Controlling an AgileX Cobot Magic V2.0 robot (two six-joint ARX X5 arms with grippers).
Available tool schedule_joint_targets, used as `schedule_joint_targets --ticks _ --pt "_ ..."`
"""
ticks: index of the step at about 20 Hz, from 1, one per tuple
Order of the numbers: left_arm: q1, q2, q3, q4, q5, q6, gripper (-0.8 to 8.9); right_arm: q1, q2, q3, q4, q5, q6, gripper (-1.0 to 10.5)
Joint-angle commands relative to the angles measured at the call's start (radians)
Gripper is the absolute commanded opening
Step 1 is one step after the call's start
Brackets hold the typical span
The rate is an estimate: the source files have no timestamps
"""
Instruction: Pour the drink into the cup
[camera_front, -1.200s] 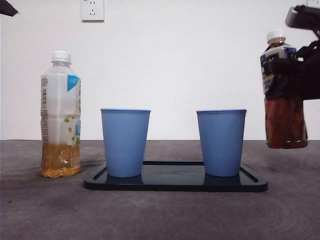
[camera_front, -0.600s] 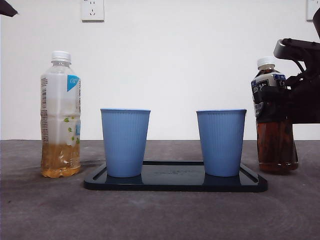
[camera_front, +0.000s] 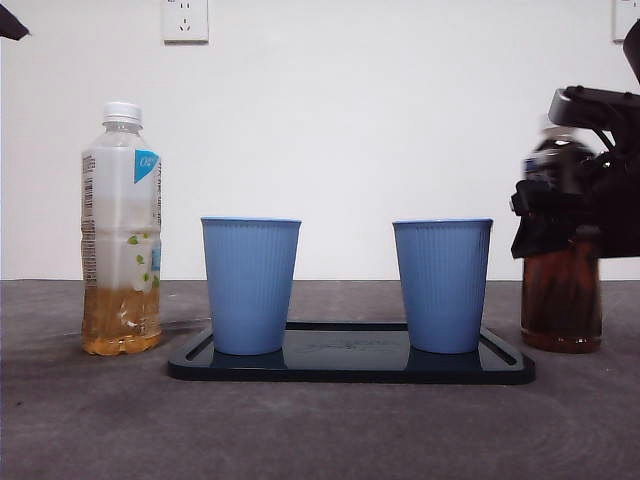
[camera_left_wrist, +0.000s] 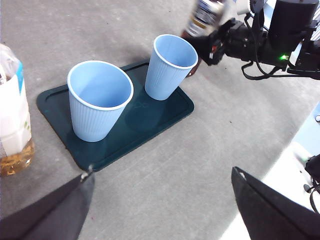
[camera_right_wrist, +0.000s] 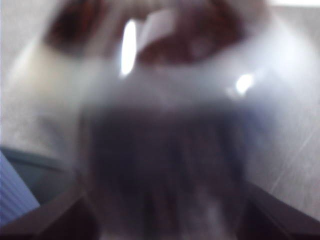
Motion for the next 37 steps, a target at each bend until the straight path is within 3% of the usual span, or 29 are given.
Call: schedule_joint_targets --ticks 1,5,9,13,16,20,23,26,29,37 --pt "-0.004 0.006 0.024 0.010 0.001 0.002 4.42 0.002 -0.006 0.014 -0.012 -0.001 0.014 4.0" --pt "-0.004 0.006 0.024 0.010 0.000 0.002 4.42 0.002 -0.031 0.014 -0.039 0.000 0.014 4.0" --pt "-0.004 0.006 0.024 0.011 -0.097 0.002 5.12 0.002 -0.105 0.014 -0.164 0.002 0.026 4.2" --pt "-0.004 0.014 0.016 0.028 -0.174 0.006 5.36 0.008 -0.253 0.014 -0.441 -0.001 0.087 4.2" --pt "-0.004 0.026 -0.031 0.116 -0.174 -0.005 5.64 0.031 -0.382 0.014 -0.640 -0.012 0.111 4.2" --pt "-0.004 0.057 -0.122 0.218 -0.224 -0.005 5.65 0.082 -0.562 0.014 -0.850 -0.103 0.167 4.2" --pt "-0.004 0.088 -0.204 0.358 -0.272 -0.005 5.69 0.118 -0.700 0.014 -0.959 -0.230 0.208 4.2" --pt "-0.004 0.136 -0.285 0.520 -0.285 -0.006 5.68 0.143 -0.825 0.016 -1.007 -0.296 0.273 4.2" --pt "-0.004 0.217 -0.351 0.651 -0.313 -0.010 5.68 0.154 -0.928 0.023 -1.013 -0.326 0.330 4.2" --pt "-0.004 0.529 -0.391 1.024 -0.355 -0.032 5.64 0.154 -0.978 0.125 -1.068 -0.341 0.323 4.0"
